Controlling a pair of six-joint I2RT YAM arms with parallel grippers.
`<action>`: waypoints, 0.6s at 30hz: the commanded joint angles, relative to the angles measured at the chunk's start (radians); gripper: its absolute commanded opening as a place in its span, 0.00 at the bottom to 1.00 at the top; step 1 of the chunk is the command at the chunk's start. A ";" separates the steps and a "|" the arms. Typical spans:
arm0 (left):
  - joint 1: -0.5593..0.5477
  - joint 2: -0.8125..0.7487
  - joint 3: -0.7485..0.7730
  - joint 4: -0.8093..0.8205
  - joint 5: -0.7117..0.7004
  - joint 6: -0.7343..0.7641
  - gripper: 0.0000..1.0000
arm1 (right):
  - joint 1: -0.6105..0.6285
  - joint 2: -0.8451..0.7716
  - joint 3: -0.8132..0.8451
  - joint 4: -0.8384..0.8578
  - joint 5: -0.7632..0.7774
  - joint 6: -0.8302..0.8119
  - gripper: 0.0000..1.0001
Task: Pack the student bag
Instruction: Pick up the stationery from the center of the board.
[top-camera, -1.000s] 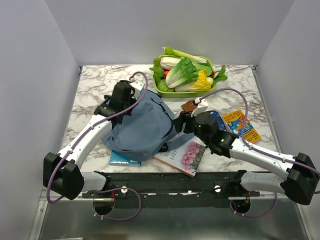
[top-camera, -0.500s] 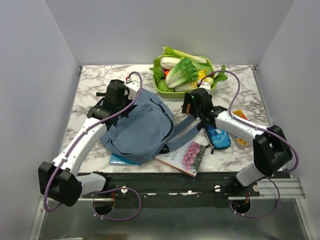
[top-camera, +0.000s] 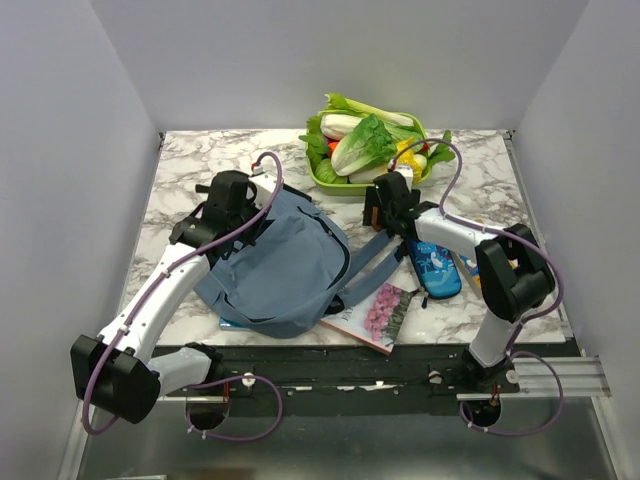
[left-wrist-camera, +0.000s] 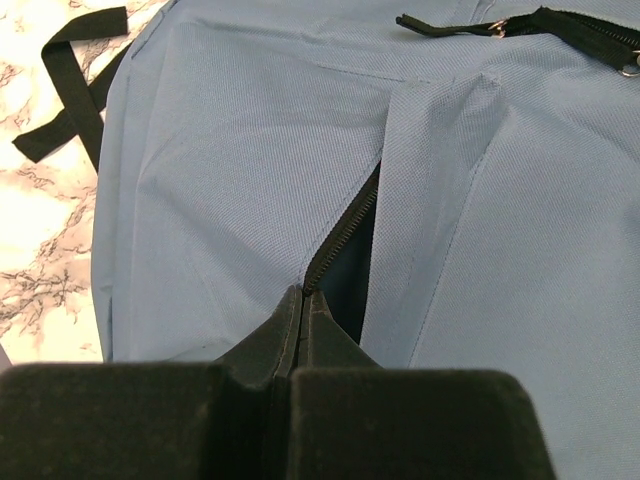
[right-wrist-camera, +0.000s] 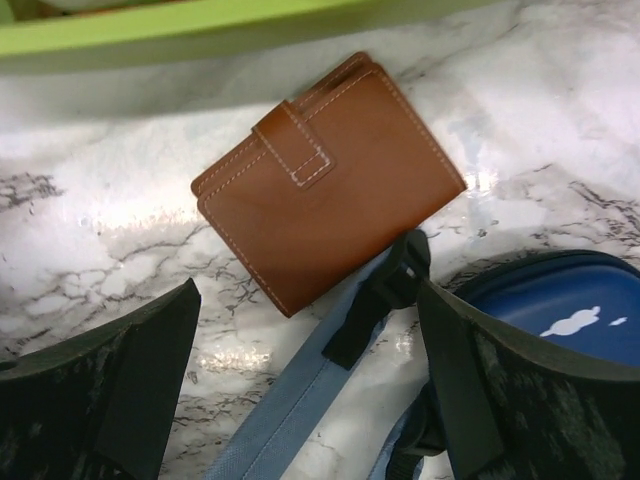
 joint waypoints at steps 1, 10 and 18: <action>-0.002 -0.029 0.005 0.020 0.021 0.010 0.00 | 0.019 0.058 0.044 -0.050 0.009 -0.034 0.99; -0.002 -0.020 0.008 0.020 0.015 0.010 0.00 | 0.034 0.204 0.199 -0.185 0.093 -0.090 0.98; -0.002 -0.022 -0.007 0.016 0.010 0.015 0.00 | 0.068 0.219 0.239 -0.184 0.217 -0.158 0.89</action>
